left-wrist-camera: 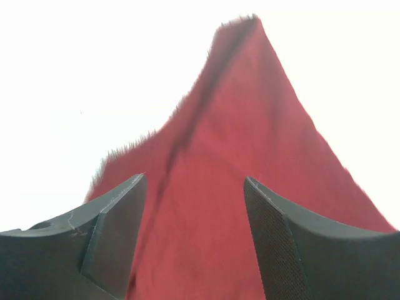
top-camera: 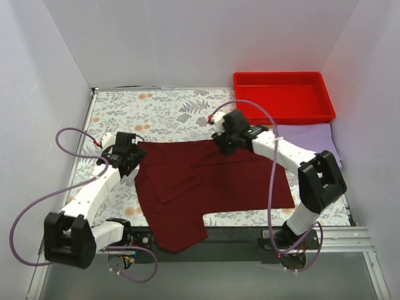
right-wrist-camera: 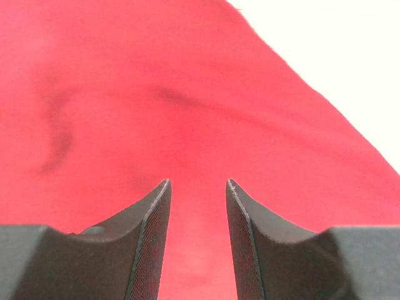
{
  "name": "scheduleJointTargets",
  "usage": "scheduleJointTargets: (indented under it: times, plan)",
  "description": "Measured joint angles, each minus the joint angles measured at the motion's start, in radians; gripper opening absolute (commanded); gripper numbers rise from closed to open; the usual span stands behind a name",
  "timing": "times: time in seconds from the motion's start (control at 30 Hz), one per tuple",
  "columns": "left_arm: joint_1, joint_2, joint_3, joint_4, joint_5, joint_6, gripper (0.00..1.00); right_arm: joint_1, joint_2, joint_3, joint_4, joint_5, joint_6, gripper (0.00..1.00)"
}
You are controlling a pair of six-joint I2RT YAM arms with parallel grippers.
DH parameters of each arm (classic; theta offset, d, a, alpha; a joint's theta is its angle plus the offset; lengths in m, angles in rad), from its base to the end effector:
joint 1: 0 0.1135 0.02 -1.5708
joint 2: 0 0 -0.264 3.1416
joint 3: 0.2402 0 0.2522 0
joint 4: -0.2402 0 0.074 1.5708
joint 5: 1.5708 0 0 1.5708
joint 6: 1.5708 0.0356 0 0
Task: Fold and stack the t-shirts
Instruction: Fold the tshirt
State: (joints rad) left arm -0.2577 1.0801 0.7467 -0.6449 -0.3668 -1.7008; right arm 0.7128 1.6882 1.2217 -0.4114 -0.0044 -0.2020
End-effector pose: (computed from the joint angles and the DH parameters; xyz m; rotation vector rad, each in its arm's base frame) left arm 0.2030 -0.0403 0.2339 -1.7508 1.7765 -0.3734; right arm 0.2773 0.2399 0.2348 -1.0892 2.2085 0.2298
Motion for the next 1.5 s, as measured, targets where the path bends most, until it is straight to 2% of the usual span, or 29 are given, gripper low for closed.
scheduleJointTargets:
  times: [0.1, 0.27, 0.43, 0.53, 0.73, 1.0, 1.03, 1.07, 1.1, 1.13, 1.17, 1.23, 1.37, 1.5]
  plan:
    - [0.095, 0.139, 0.036, 0.096, 0.017, 0.09, 0.61, -0.182, -0.065, -0.048, 0.042, -0.001, 0.092, 0.48]
    - [0.148, 0.377, 0.12, 0.199, 0.08, 0.188, 0.54, -0.419, -0.114, -0.138, 0.101, -0.018, 0.228, 0.46]
    - [0.158, 0.509, 0.198, 0.246, 0.145, 0.222, 0.51, -0.555, -0.101, -0.196, 0.135, -0.063, 0.317, 0.44]
    - [0.158, 0.54, 0.208, 0.264, 0.155, 0.233, 0.42, -0.603, -0.077, -0.207, 0.163, -0.089, 0.352, 0.44]
    - [0.173, 0.619, 0.219, 0.26, 0.117, 0.249, 0.0, -0.669, -0.006, -0.253, 0.231, -0.115, 0.404, 0.43]
    - [0.316, 0.699, 0.299, 0.262, 0.064, 0.251, 0.0, -0.766, -0.009, -0.336, 0.339, -0.137, 0.473, 0.43]
    - [0.318, 0.712, 0.316, 0.261, 0.057, 0.254, 0.04, -0.771, -0.011, -0.336, 0.34, -0.137, 0.476, 0.43]
    - [0.319, 0.723, 0.331, 0.259, 0.053, 0.258, 0.12, -0.775, -0.011, -0.336, 0.34, -0.14, 0.476, 0.43]
    - [0.319, 0.726, 0.335, 0.259, 0.053, 0.262, 0.17, -0.777, -0.012, -0.336, 0.34, -0.144, 0.476, 0.43]
    - [0.319, 0.721, 0.333, 0.256, 0.056, 0.267, 0.3, -0.777, -0.012, -0.336, 0.34, -0.149, 0.474, 0.43]
    - [0.319, 0.706, 0.323, 0.251, 0.072, 0.272, 0.37, -0.778, -0.012, -0.336, 0.34, -0.153, 0.472, 0.43]
    - [0.307, 0.657, 0.298, 0.249, 0.091, 0.282, 0.43, -0.78, -0.012, -0.336, 0.34, -0.162, 0.467, 0.43]
    - [0.24, 0.539, 0.263, 0.261, 0.155, 0.284, 0.43, -0.781, -0.012, -0.336, 0.339, -0.177, 0.46, 0.42]
    - [0.195, 0.539, 0.263, 0.29, 0.203, 0.282, 0.4, -0.784, -0.012, -0.338, 0.339, -0.186, 0.457, 0.42]
